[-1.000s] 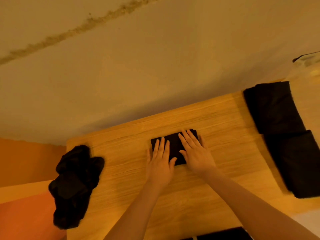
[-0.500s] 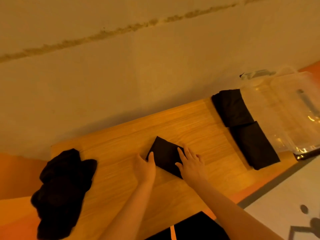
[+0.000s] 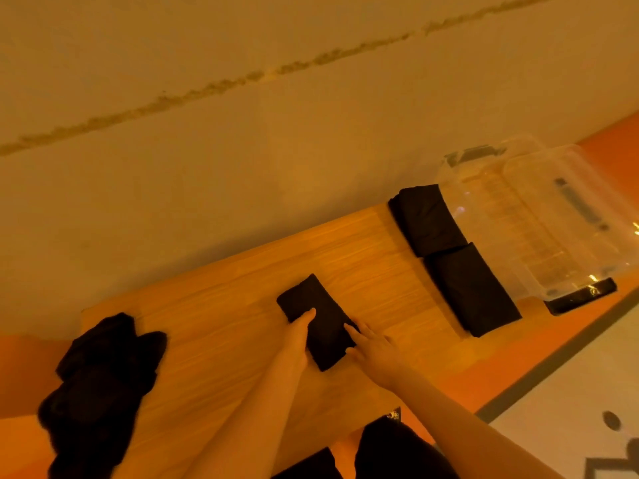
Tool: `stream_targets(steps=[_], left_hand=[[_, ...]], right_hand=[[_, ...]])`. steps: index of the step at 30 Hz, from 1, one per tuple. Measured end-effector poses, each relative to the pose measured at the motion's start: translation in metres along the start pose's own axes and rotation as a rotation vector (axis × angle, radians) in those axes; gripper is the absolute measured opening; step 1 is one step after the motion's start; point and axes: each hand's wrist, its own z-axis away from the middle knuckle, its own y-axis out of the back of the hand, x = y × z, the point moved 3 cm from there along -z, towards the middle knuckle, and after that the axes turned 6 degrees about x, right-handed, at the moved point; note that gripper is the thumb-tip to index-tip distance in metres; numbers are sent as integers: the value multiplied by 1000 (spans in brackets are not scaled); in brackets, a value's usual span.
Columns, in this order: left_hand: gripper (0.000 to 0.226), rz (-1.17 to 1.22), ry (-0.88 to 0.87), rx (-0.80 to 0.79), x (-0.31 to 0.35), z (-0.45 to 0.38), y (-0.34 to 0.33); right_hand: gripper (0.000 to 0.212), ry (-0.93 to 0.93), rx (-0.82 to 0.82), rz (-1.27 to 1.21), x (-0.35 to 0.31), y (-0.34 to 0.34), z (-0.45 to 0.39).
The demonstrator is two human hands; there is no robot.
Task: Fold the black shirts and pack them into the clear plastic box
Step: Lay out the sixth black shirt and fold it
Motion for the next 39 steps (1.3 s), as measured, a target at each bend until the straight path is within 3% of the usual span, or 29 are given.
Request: stream_targets(steps=[3,5,8,10,12,15,19,23,26,29,35,37,39], left_hand=[[42,199,-3,-62,1,16,-20],[40,338,-22,-147,2,31,-34],[31,390,-77,-257,1,51,-55],[25,376,-102,-324,0,63,-68],[21,321,-116,-360,-1,70,-81],[20,214,-114,-403,-5,75,-100],[30,82,-124,-437,-16,70,-131],[26,-38,-120,-465,-22,65,-173],[24,-107,-108,-471,-28,66,-209],[37,-109,-102,-461,-36,61,-231],[41,-74,-107,-423,-35,46,-224],[42,-57,-124,-370,-27,38,-213],[41,-34,-131,-339,-19,32,-205]], right_hand=[[65,-130,144,-499,16,11,10],[84,-294,234,-909,24,20,18],[125,-484,23,-1520,30,22,24],[99,-424,-116,-1766,31,34,24],[70,-320,-79,-1939,38,50,25],[53,-274,111,-2025,57,72,29],[24,-426,402,-1930,99,86,44],[13,-501,540,-1956,141,98,63],[20,-523,564,-1994,172,103,70],[27,-504,517,-1955,190,106,71],[57,-577,416,-1912,193,98,57],[54,-564,381,-1933,182,93,47],[34,-533,361,-1951,167,94,40]])
